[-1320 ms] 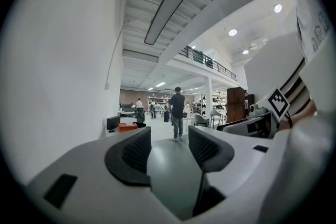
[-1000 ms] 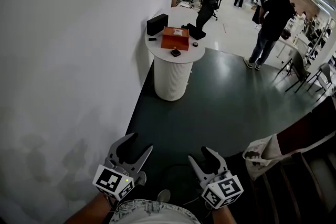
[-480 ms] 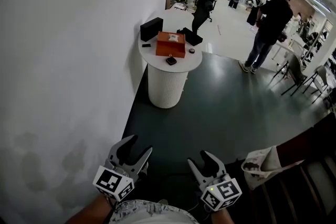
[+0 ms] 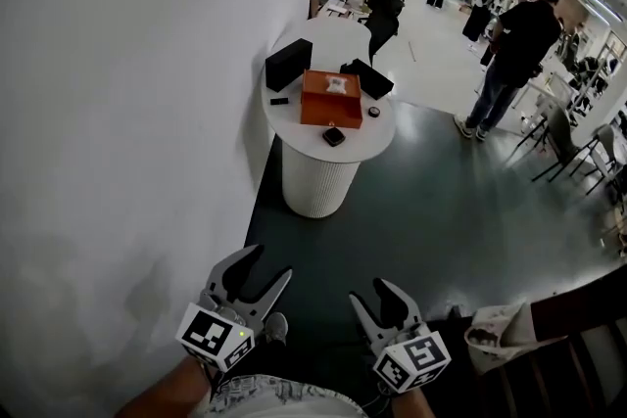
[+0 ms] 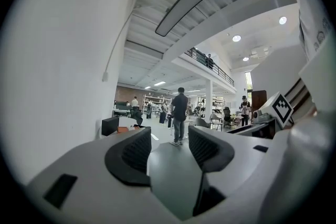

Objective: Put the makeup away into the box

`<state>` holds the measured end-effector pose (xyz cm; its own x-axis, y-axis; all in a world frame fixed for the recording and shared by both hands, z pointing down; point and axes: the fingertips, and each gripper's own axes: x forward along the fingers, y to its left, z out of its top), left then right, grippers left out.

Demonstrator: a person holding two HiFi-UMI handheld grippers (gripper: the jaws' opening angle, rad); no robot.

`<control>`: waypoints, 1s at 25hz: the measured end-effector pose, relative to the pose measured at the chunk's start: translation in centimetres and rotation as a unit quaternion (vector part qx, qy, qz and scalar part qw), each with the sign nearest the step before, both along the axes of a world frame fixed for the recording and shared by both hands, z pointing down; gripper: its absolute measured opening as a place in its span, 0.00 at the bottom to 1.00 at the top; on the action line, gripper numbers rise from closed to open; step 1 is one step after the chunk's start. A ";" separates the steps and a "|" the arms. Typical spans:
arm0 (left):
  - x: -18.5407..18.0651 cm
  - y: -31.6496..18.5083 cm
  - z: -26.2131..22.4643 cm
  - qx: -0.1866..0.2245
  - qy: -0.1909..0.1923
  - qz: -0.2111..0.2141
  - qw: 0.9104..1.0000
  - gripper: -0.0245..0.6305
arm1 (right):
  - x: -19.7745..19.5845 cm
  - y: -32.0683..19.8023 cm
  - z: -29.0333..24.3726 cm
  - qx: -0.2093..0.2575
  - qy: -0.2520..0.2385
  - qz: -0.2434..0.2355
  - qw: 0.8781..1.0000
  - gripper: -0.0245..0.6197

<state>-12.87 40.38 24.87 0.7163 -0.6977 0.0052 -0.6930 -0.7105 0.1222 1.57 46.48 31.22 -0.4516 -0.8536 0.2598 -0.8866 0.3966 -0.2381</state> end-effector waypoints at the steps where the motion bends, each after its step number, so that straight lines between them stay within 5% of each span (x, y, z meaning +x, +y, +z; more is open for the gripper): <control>1: -0.3 -1.1 -0.1 -0.001 0.001 0.001 1.000 0.41 | -0.4 -1.0 -0.1 -0.001 0.000 0.000 1.000 0.38; 13: -3.4 -12.4 -0.4 -0.004 0.010 0.011 1.000 0.41 | -3.7 -11.7 -1.0 -0.006 0.012 0.013 1.000 0.38; 25: -3.4 -18.4 0.3 -0.015 0.008 0.015 1.000 0.41 | -3.9 -18.3 -1.0 -0.006 0.007 0.013 1.000 0.38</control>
